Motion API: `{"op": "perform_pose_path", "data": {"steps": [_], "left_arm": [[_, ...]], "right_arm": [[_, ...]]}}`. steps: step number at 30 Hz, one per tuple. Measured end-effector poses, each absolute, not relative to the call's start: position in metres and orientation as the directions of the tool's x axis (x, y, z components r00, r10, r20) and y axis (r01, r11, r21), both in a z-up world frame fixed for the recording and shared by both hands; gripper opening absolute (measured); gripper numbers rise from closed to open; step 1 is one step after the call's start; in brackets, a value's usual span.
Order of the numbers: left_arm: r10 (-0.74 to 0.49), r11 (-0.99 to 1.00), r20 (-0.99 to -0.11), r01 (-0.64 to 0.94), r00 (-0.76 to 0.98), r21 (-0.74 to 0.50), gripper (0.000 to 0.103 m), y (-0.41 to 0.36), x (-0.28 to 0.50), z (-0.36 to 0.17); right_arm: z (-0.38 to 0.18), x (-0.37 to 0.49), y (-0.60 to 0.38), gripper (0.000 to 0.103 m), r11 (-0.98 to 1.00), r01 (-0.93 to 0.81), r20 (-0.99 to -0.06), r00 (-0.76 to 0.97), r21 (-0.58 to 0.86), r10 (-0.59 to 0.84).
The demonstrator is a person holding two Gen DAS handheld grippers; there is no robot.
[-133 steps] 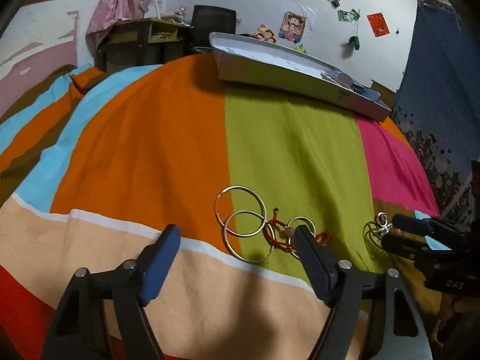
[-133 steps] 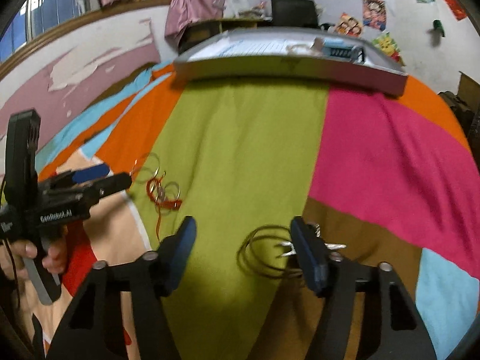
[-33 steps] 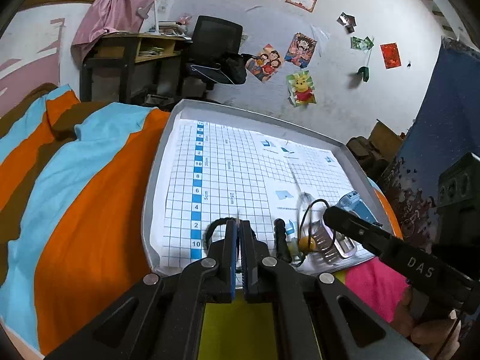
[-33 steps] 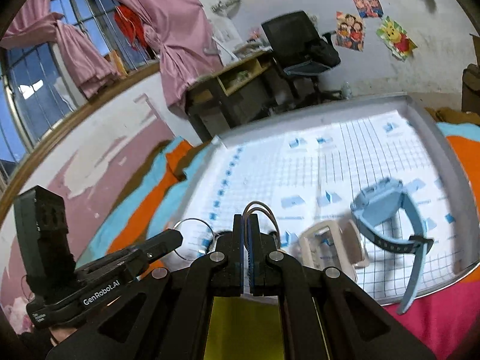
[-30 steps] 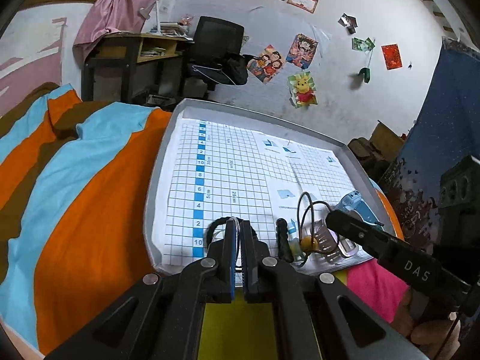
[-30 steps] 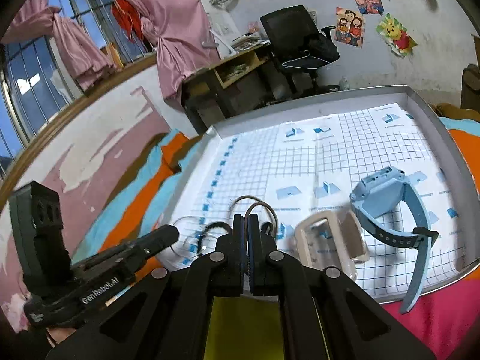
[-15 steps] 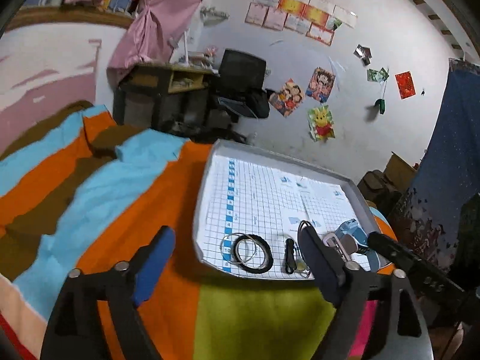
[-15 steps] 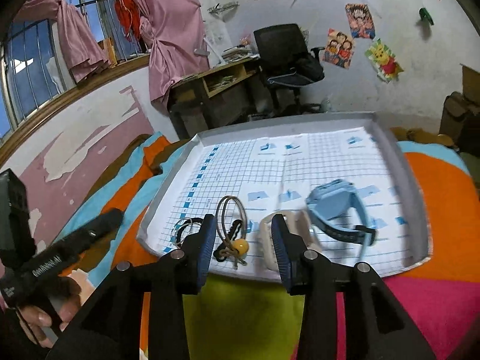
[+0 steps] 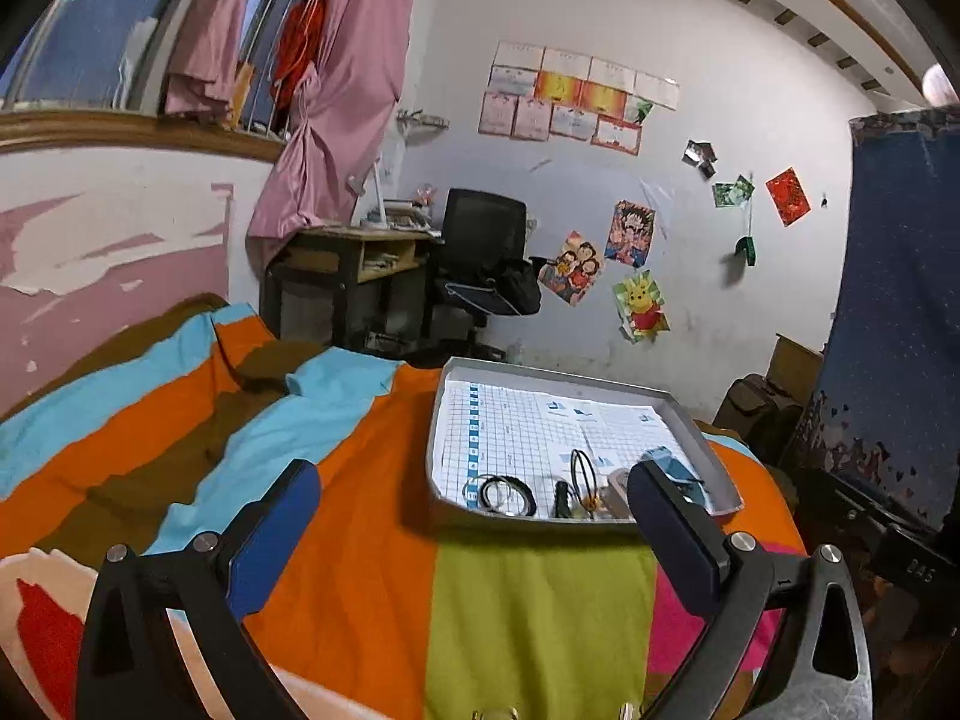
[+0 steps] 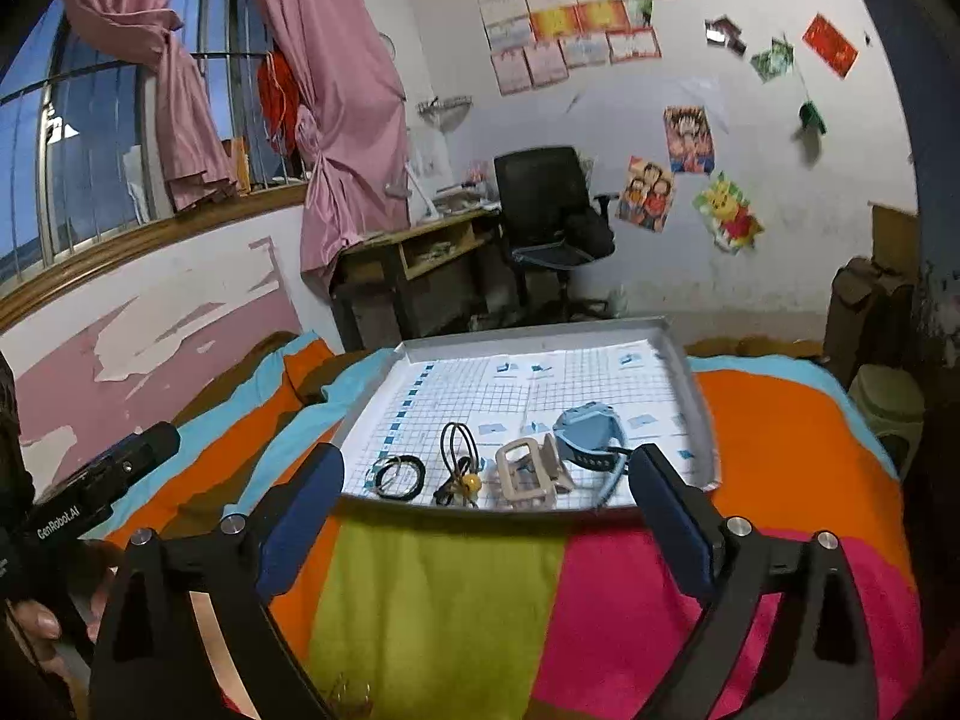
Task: Organize jewelry
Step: 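Move both open tools back from the tray toward the remaining jewelry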
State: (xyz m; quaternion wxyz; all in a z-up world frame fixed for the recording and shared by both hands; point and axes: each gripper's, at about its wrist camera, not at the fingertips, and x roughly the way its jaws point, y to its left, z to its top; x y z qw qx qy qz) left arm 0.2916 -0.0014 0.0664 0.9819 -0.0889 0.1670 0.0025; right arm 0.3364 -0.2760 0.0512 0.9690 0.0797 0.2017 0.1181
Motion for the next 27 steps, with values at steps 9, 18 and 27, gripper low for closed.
{"op": "perform_pose_path", "data": {"steps": [9,18,27], "left_arm": [[-0.047,0.989,-0.283,0.005,0.958,-0.148,0.103,-0.012,0.213,0.063],[-0.045,0.993,-0.274,0.014,0.961,-0.115,0.103,-0.017,0.149,0.052],[-0.037,0.995,-0.297,0.006,0.954,-0.104,0.103,-0.015,0.108,0.037]], "right_arm": [[0.067,0.236,-0.285,0.101,0.975,-0.173,-0.289,0.935,0.141,0.208],[0.07,0.142,-0.286,0.102,0.989,-0.129,-0.214,0.966,0.077,0.143],[0.055,0.092,-0.292,0.102,0.987,-0.098,-0.239,0.963,0.126,0.126]]}}
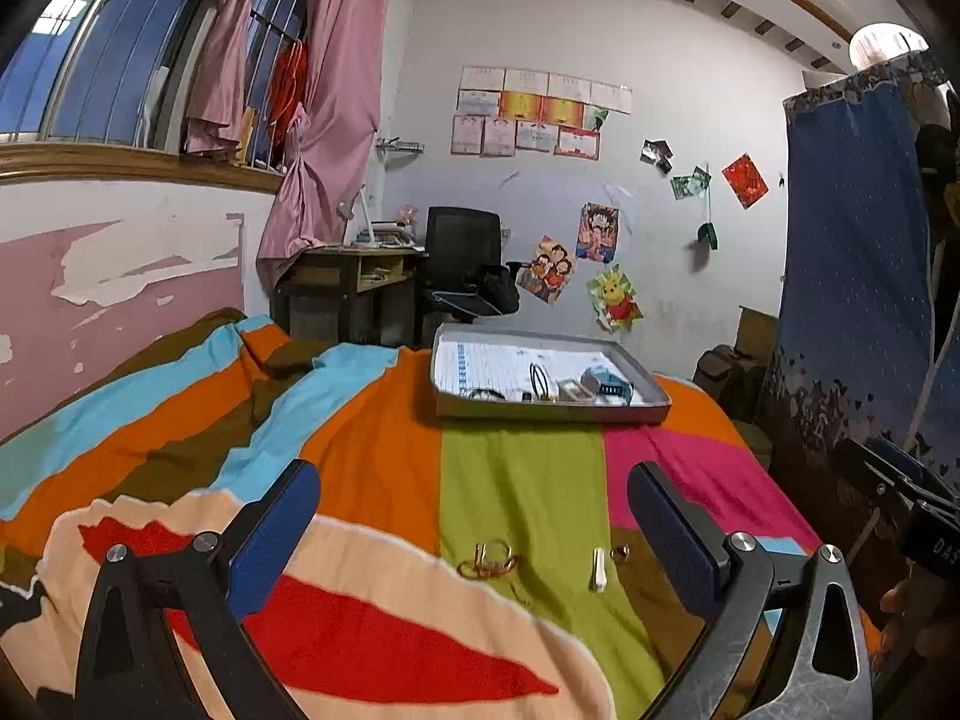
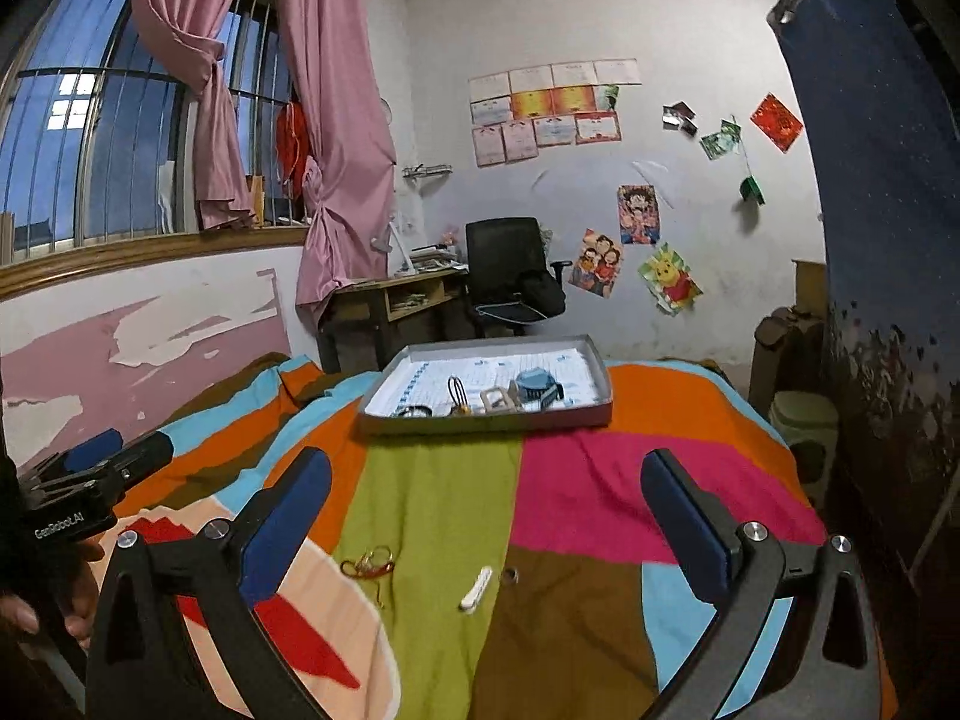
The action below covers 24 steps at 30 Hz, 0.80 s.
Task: Organize jewelry
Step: 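Move both open tools back from the tray toward the remaining jewelry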
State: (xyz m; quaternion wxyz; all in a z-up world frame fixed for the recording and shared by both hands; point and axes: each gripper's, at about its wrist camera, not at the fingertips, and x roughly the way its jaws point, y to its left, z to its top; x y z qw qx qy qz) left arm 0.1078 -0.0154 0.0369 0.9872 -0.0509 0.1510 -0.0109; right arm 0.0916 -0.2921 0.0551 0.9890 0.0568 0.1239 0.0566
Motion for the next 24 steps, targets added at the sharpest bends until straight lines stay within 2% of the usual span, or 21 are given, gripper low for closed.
{"op": "perform_pose_path", "data": {"steps": [9,17,24], "left_arm": [[-0.057,0.994,-0.357,0.019,0.932,-0.106,0.103,-0.011,0.092,0.011],[-0.068,0.995,-0.398,0.03,0.915,-0.1,0.103,-0.011,0.091,-0.005],[-0.053,0.993,-0.394,0.007,0.918,-0.118,0.103,-0.007,0.102,-0.004]], "right_arm": [[0.023,0.072,-0.292,0.102,0.986,-0.072,-0.309,0.944,0.152,0.117],[-0.012,0.075,-0.291,0.102,0.981,-0.038,-0.408,0.906,0.19,0.114],[-0.016,0.081,-0.29,0.102,0.982,-0.036,-0.413,0.904,0.186,0.112]]}}
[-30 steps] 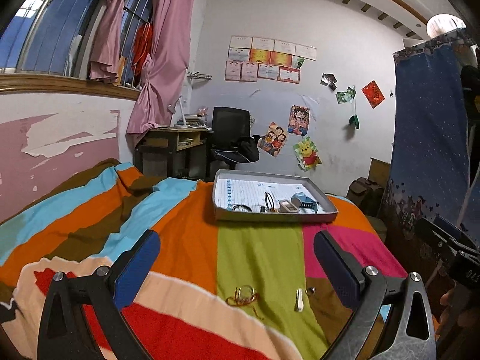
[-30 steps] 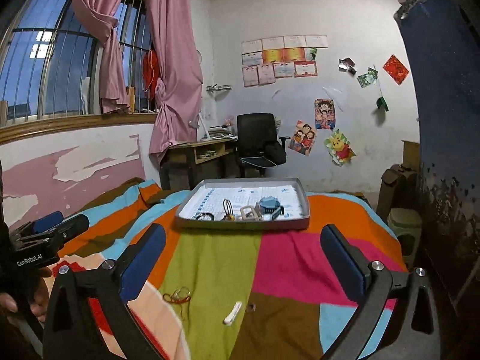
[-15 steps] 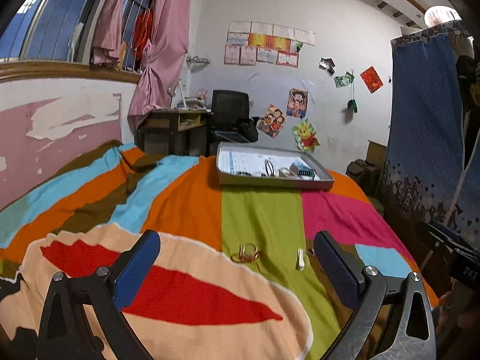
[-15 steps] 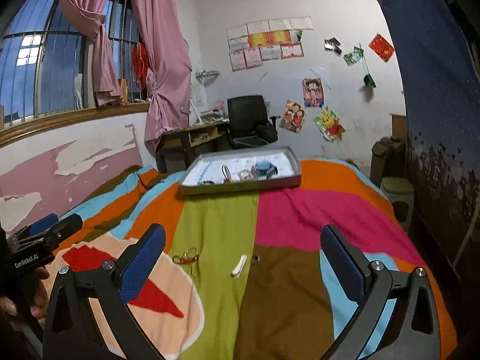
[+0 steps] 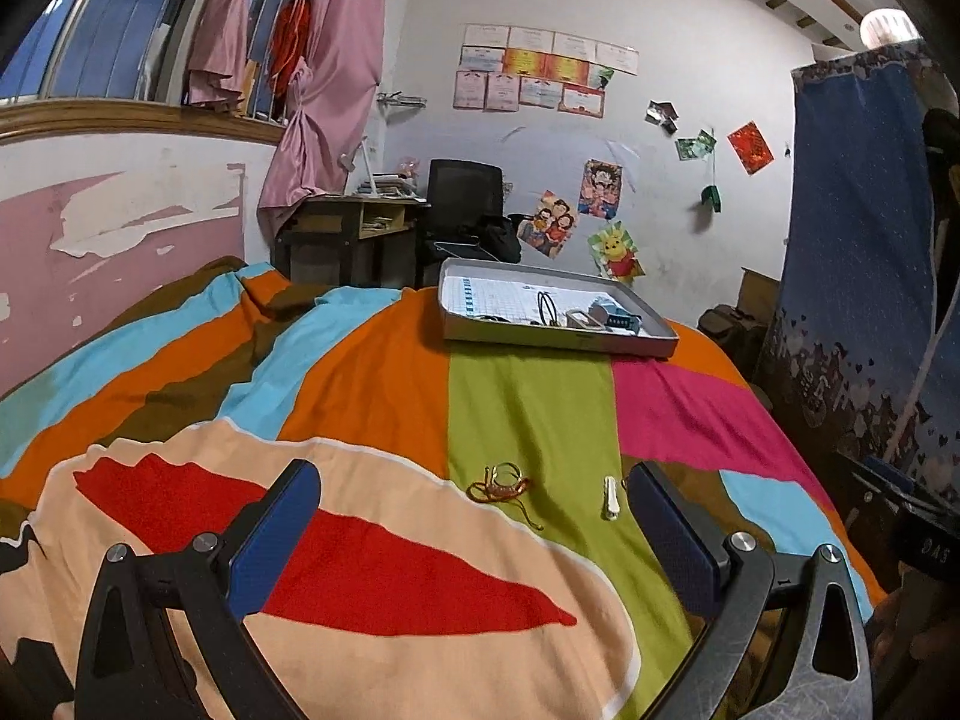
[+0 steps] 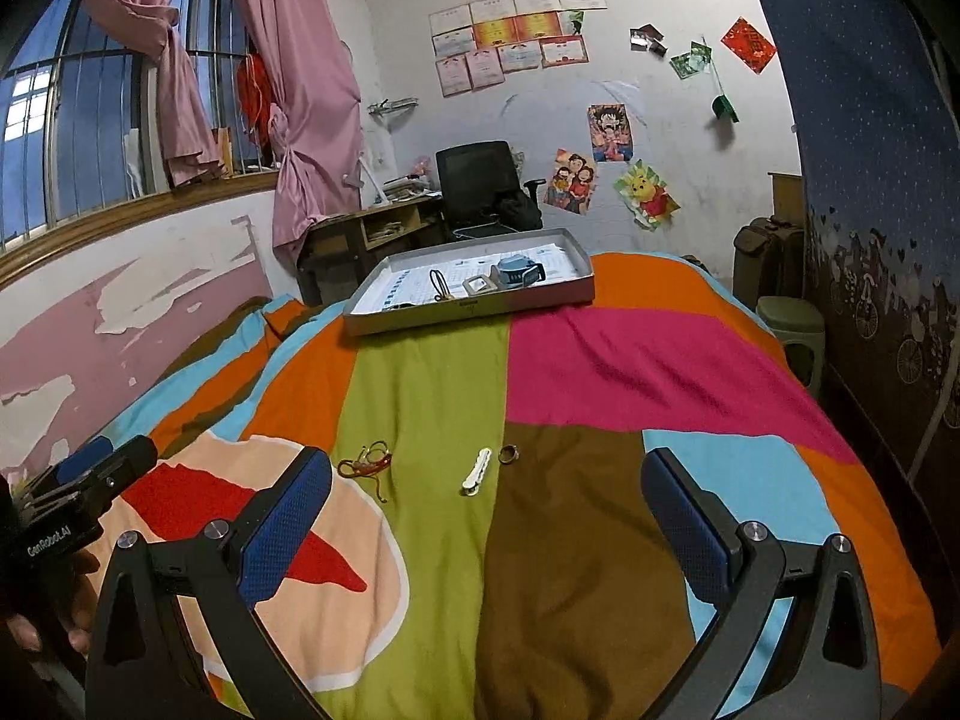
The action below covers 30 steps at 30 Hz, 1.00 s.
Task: Organize jewelry
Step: 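Move both open tools back from the tray toward the remaining jewelry, then grasp the silver ring with right tool while left tool grasps red beaded bracelet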
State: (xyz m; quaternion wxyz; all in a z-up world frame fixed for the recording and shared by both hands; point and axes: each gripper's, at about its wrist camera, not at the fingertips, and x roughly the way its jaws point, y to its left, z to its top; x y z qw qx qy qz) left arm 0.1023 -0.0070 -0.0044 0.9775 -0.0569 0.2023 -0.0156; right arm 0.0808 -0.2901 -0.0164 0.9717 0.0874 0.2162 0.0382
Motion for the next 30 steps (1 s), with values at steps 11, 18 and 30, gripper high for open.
{"op": "perform_pose_path", "data": {"steps": [11,18,30], "left_arm": [[-0.023,0.991,-0.371,-0.028,0.928,-0.131,0.103,-0.005,0.134,-0.003],[-0.016,0.99,-0.359,-0.036,0.933,-0.137,0.103,-0.007,0.167,-0.006],[-0.016,0.986,-0.378,-0.047,0.926,-0.158,0.103,-0.009,0.237,-0.028]], "right_arm": [[-0.005,0.108,-0.289,0.102,0.985,-0.022,-0.384,0.919,0.169,0.087],[0.0,0.137,-0.292,0.102,0.984,-0.01,-0.374,0.924,0.18,0.078],[0.007,0.205,-0.291,0.102,0.991,-0.006,-0.333,0.942,0.135,0.051]]}}
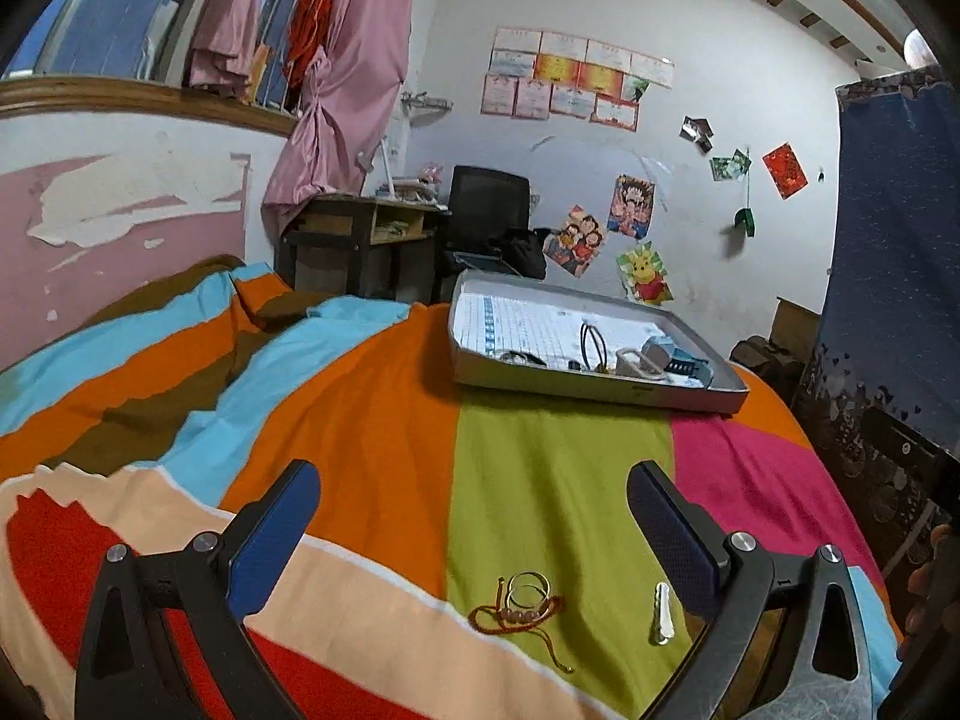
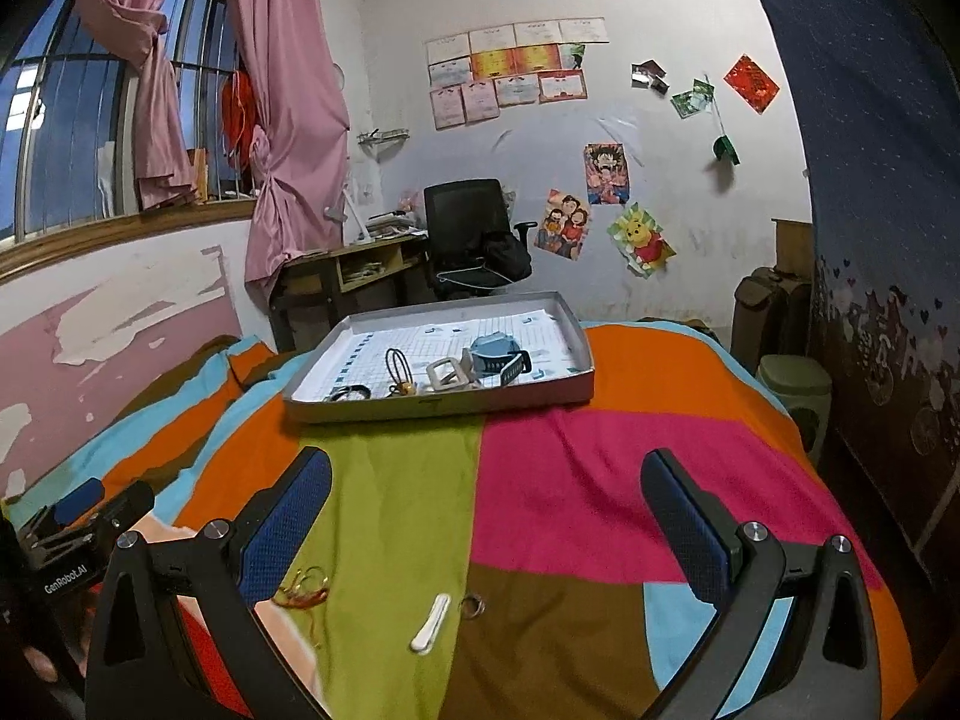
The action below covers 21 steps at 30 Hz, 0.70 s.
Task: Organize jewelry
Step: 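Grasp the silver ring with right tool while left tool grasps red beaded bracelet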
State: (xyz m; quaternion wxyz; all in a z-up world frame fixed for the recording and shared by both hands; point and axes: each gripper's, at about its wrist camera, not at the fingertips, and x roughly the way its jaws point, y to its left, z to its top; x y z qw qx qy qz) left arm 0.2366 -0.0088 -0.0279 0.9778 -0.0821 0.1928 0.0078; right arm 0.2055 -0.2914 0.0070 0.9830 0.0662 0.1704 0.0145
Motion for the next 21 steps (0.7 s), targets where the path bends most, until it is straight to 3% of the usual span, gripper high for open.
{"op": "perform_pose_path", "data": {"steps": [21], "left_arm": [[-0.169,0.985,-0.629,0.101,0.759,-0.142,0.103,-0.004,0.288,-0.11]], "right_arm": [[-0.085,0.292,-0.291,0.098,0.984,-0.123,-0.581,0.795,0.13,0.176]]}}
